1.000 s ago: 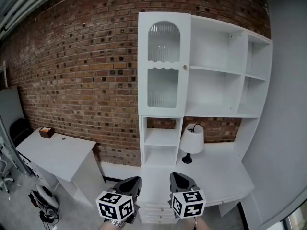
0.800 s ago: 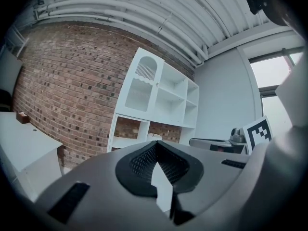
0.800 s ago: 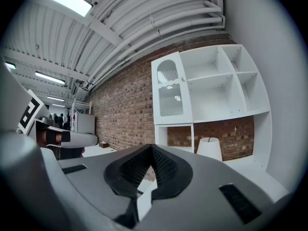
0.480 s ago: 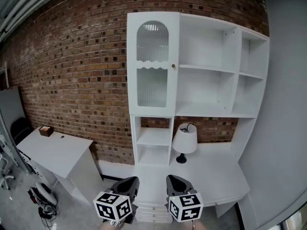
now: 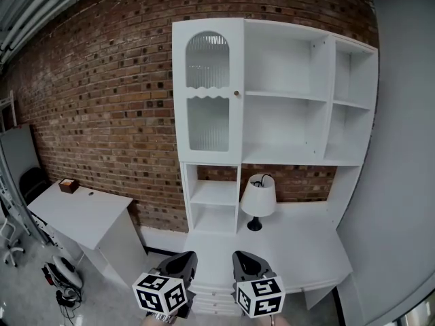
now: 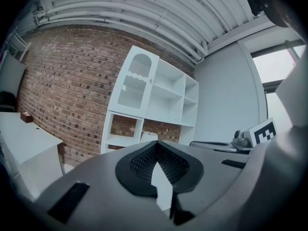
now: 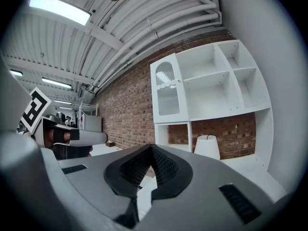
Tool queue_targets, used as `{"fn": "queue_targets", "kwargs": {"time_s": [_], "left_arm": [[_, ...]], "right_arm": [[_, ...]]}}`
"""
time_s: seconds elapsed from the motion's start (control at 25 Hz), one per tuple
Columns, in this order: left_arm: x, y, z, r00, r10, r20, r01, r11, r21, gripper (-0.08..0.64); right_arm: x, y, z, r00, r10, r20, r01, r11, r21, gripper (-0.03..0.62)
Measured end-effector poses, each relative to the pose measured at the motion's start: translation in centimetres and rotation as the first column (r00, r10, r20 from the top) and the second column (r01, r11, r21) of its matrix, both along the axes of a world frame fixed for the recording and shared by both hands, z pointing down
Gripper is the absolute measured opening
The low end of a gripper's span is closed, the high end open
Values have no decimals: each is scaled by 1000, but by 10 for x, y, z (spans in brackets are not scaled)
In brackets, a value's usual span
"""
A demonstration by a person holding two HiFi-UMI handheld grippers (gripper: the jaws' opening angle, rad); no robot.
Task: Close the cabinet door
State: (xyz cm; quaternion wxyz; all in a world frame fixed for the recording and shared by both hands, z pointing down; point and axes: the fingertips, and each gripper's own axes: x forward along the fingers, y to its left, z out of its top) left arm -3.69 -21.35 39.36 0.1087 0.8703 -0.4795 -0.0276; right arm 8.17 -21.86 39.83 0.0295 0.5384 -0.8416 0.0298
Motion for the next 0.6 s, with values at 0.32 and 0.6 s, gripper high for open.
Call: {"fn": "queue_targets", "kwargs": {"time_s": [0.32, 0.6], "left_arm": [[6, 15, 2, 1000, -27, 4, 27, 1000, -1, 8], [7, 24, 1, 999, -43, 11, 43, 999, 0, 8]], "right_arm": [[2, 12, 2, 999, -38, -1, 38, 999, 2, 26], [1, 19, 2, 998, -58, 5, 58, 998, 6, 26]]}}
